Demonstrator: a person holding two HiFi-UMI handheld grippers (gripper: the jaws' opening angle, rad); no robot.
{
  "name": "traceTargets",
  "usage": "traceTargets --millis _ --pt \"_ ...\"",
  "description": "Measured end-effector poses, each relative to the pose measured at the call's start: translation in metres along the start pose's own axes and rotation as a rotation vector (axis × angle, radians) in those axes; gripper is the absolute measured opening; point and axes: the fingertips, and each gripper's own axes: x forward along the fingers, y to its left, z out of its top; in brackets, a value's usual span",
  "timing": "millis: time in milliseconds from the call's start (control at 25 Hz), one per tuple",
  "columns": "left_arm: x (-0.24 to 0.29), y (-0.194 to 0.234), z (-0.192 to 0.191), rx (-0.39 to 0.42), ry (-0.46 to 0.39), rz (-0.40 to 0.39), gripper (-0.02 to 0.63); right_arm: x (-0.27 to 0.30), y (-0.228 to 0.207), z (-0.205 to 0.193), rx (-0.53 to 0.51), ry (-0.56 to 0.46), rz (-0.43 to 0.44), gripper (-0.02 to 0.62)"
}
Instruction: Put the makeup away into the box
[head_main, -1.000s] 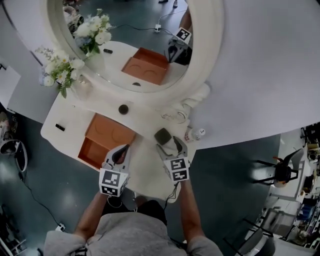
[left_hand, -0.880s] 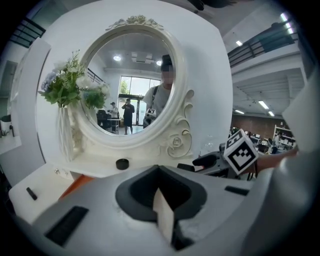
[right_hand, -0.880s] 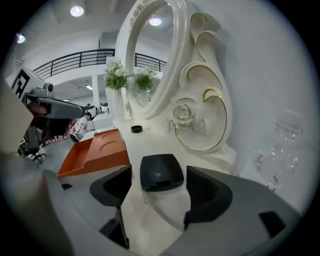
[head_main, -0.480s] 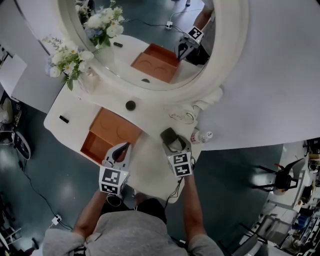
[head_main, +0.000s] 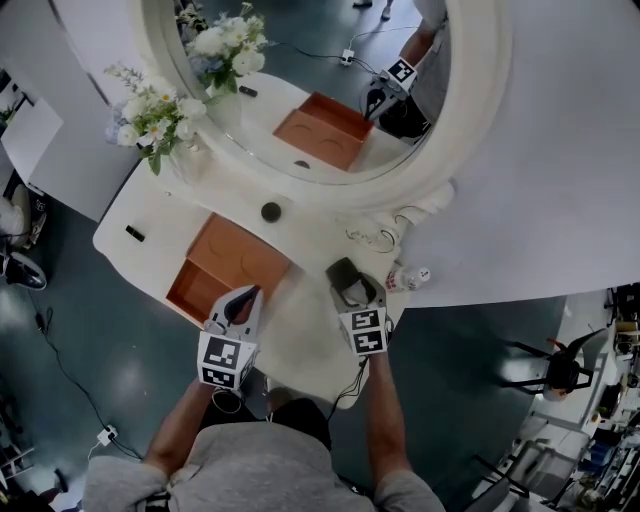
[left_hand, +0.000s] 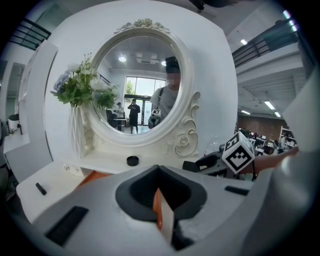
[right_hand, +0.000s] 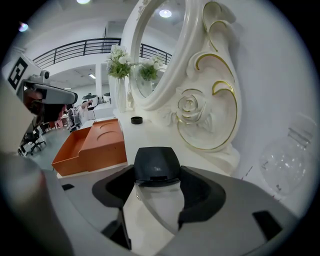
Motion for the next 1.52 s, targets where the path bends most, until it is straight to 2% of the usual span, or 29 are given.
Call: traceTargets --millis 360,600,960,1520 --pt "-0.024 0.023 0.000 -0.015 -0.020 0.055 0.000 -0.009 0.022 0.028 -0.003 -0.065 0.014 0.298" --pt "-0.047 0.045 -0.002 -0.034 -0.037 0.108 0.000 -0.013 0.051 0.057 -0.008 -0.128 0.058 0.297" --pt "-0.096 0.089 -0.018 -0.087 -0.051 0.219 0.000 -0.006 0.135 0.100 -0.089 -0.182 0.191 0.298" --pt "-0.180 0.159 -0.062 -0.182 -0.058 0.383 0.000 0.026 0.275 0.134 -0.234 -0.179 0.378 0.298"
